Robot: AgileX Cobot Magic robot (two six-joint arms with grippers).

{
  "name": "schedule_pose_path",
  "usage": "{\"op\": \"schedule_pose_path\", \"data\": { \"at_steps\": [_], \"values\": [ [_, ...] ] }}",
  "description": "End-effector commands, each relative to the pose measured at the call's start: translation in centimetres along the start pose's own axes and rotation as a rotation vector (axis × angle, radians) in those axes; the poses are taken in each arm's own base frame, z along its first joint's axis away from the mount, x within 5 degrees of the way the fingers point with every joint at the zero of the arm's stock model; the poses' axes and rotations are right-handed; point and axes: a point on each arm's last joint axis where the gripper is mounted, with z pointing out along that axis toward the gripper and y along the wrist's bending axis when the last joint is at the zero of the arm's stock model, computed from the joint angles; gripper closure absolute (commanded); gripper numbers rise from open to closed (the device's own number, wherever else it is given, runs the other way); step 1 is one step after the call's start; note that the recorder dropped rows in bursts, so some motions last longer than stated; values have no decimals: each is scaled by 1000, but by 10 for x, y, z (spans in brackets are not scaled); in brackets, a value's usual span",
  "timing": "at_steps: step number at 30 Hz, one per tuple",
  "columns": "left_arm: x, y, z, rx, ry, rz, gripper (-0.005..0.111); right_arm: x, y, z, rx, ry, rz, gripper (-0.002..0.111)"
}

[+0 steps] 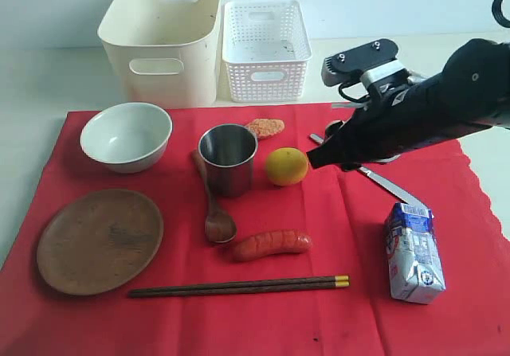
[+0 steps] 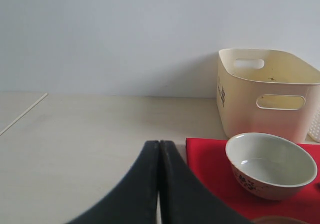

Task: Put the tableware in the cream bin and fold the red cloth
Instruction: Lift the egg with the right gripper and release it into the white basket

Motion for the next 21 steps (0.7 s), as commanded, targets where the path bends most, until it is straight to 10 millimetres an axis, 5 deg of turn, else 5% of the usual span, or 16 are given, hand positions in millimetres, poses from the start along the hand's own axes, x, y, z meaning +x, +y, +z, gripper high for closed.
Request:
{"op": "schedule_pose_path", "data": {
  "at_steps": [1, 21],
  "values": [
    [-1, 0, 0, -2, -7, -5, 107, -6, 0, -9, 6, -42, -15, 108],
    [-1, 0, 0, -2, -7, -5, 107, -27, -3, -5, 30, -141, 45, 108]
  ]
}}
